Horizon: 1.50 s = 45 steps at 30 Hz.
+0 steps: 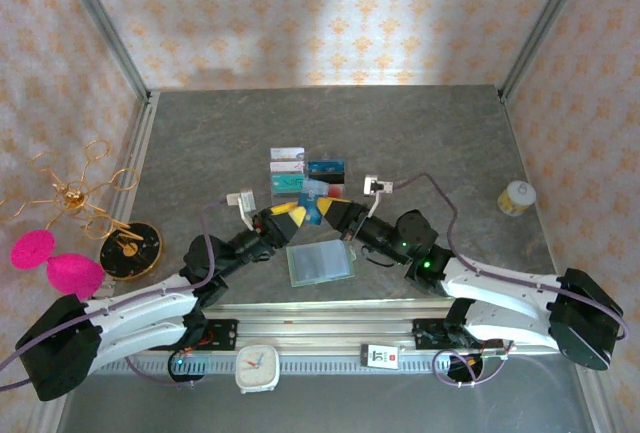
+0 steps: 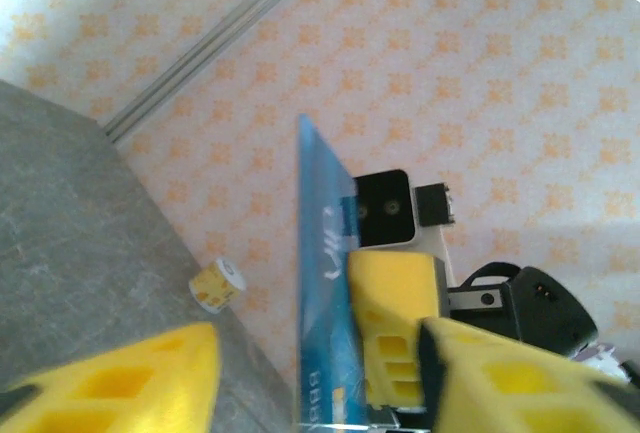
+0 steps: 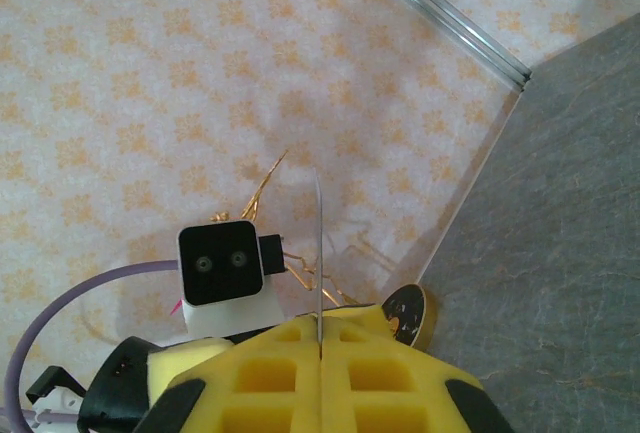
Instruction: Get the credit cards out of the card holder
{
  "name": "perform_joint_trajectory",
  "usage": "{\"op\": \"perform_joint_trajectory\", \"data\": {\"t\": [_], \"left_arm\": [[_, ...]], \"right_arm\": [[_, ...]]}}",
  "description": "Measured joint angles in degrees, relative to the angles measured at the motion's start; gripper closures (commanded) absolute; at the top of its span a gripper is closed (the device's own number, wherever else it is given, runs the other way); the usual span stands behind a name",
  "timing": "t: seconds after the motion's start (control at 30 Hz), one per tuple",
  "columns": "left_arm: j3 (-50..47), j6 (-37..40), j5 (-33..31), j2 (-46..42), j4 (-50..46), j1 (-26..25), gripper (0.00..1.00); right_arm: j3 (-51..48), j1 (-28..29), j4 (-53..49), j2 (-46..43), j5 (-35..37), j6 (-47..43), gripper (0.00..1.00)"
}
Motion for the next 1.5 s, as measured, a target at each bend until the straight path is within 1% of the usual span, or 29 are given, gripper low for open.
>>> {"op": "perform_joint_trajectory", "data": {"t": [0.13, 0.27, 0.43, 0.63, 0.67, 0.7, 0.73, 0.77, 0.8, 0.83, 0.93, 1.0, 1.1, 1.17, 1.27, 1.43, 1.5], "left_arm": [[0.0, -0.11, 0.15, 0.0, 0.07, 0.0, 0.68], [0.0, -0.22, 0.31, 0.02, 0.07, 0.0, 0.77], [0.04, -0.42, 0.37, 0.57, 0.26, 0.04, 0.79], [0.96, 0.5, 0.17, 0.92, -0.76, 0.24, 0.93], [1.6, 0.94, 0.2, 0.9, -1.53, 0.44, 0.98], [2.32, 1.57, 0.22, 0.87, -2.62, 0.72, 1.0], [3.39, 2.21, 0.46, 0.68, -4.37, 1.11, 1.0], [4.5, 3.04, 0.79, 0.39, -6.38, 1.46, 1.0], [5.57, 4.02, 1.4, 0.11, -8.2, 1.81, 1.0], [7.17, 5.31, 1.73, -0.22, -10.67, 2.16, 1.0], [12.17, 10.49, 2.82, -0.74, -18.16, 4.33, 1.0], [15.1, 14.53, 3.61, -0.74, -22.95, 5.86, 1.0], [20.65, 21.92, 6.64, 0.74, -32.0, 8.57, 1.0], [27.15, 28.52, 9.18, 4.31, -40.17, 10.01, 1.0], [36.81, 39.58, 11.45, 10.51, -51.21, 10.54, 1.0], [50.18, 59.91, 11.3, 20.5, -69.24, 10.78, 1.0], [54.14, 66.23, 11.52, 24.48, -74.88, 11.5, 1.0]], "right_arm": [[0.0, 0.09, 1.03, 0.59, 0.44, 0.44, 1.0], [0.0, 0.2, 2.14, 1.25, 1.38, 1.09, 1.0], [0.0, 0.33, 2.99, 1.62, 2.45, 1.79, 1.0], [0.22, 0.31, 3.37, 2.62, 2.71, 2.34, 1.0], [0.44, 0.31, 3.34, 2.62, 2.99, 2.34, 0.98], [0.7, 0.28, 3.26, 2.6, 3.45, 2.29, 0.95], [1.07, 0.13, 2.64, 2.38, 3.87, 2.25, 0.9], [1.49, 0.02, 1.42, 1.86, 4.22, 2.03, 0.81], [1.73, -0.09, 0.02, 1.11, 4.44, 1.46, 0.75], [1.79, -0.13, -2.05, 0.04, 4.35, 0.87, 0.73], [1.92, -1.92, -10.82, -4.46, 3.91, -0.39, 0.72], [1.92, -4.83, -16.85, -8.31, 3.96, -1.64, 0.72], [1.92, -9.18, -25.79, -15.04, 4.35, -3.61, 0.74], [2.01, -11.08, -31.19, -19.08, 4.72, -4.94, 0.75], [2.14, -13.05, -37.05, -21.9, 4.98, -6.4, 0.78], [1.88, -16.11, -42.93, -21.73, 4.0, -7.54, 0.79], [1.53, -17.35, -43.78, -21.29, 3.21, -7.8, 0.8]]}}
